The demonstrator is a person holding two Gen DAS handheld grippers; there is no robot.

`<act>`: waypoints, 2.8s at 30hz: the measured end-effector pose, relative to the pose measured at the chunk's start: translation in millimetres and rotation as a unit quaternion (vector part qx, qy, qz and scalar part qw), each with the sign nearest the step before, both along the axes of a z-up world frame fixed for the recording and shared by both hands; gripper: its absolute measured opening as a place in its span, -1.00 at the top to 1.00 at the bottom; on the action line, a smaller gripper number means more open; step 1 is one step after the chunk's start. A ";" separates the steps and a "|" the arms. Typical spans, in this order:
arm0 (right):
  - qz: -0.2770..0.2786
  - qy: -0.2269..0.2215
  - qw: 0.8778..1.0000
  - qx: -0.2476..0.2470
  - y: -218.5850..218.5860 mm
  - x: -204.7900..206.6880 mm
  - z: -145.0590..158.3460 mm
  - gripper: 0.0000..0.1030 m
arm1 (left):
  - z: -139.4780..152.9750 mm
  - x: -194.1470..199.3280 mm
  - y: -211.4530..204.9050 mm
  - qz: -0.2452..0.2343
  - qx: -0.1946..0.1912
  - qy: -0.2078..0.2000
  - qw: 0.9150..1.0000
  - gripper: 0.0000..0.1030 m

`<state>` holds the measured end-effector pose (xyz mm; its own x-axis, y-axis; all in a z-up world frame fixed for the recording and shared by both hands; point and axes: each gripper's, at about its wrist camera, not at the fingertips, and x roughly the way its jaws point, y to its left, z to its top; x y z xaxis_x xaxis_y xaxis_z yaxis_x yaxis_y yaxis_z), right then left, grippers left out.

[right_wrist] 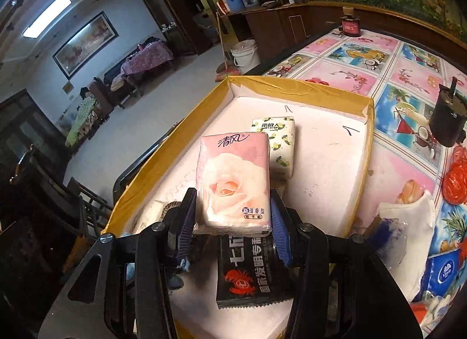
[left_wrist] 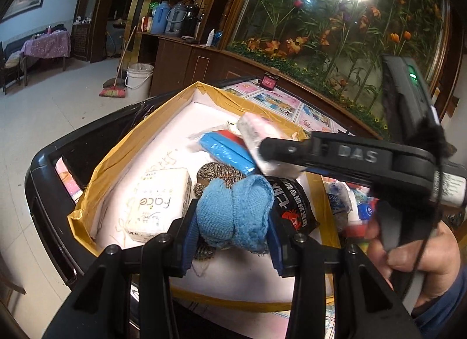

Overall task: Organize soft objects
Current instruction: 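Open the left gripper to drop the sock while the right gripper releases the pink pack, then reach the left gripper to the striped sponge pack while the right gripper reaches the blue Vinda tissue pack, then grasp and lift the striped sponge pack with the left gripper while the right gripper grasps the Vinda pack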

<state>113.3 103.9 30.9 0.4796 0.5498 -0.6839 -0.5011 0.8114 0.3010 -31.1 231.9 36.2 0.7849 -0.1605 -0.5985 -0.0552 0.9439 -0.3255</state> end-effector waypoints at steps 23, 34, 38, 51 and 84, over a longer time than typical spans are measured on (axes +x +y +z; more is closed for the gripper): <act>0.010 -0.029 0.999 -0.014 20.8 1.9 7.1 -0.05 | 1.3 4.0 3.5 -0.029 -0.023 -0.024 0.999 -0.52; 0.003 -0.071 0.997 0.020 0.5 -26.6 44.5 -0.41 | 31.5 -21.7 -1.3 -0.035 -0.061 -0.061 0.996 -0.56; -0.012 -0.064 0.997 0.041 -17.7 -39.4 53.9 -0.40 | 45.4 -35.4 -7.8 -0.037 -0.060 -0.075 0.995 -0.56; -0.113 -0.034 0.993 0.027 -126.4 -65.9 22.0 -0.40 | 62.8 -91.9 -77.5 -0.103 -0.021 -0.077 0.992 -0.56; -0.046 -0.015 0.998 0.052 -254.0 -61.2 -15.5 -0.40 | 12.4 -42.4 -150.2 -0.220 -0.013 0.017 0.975 -0.56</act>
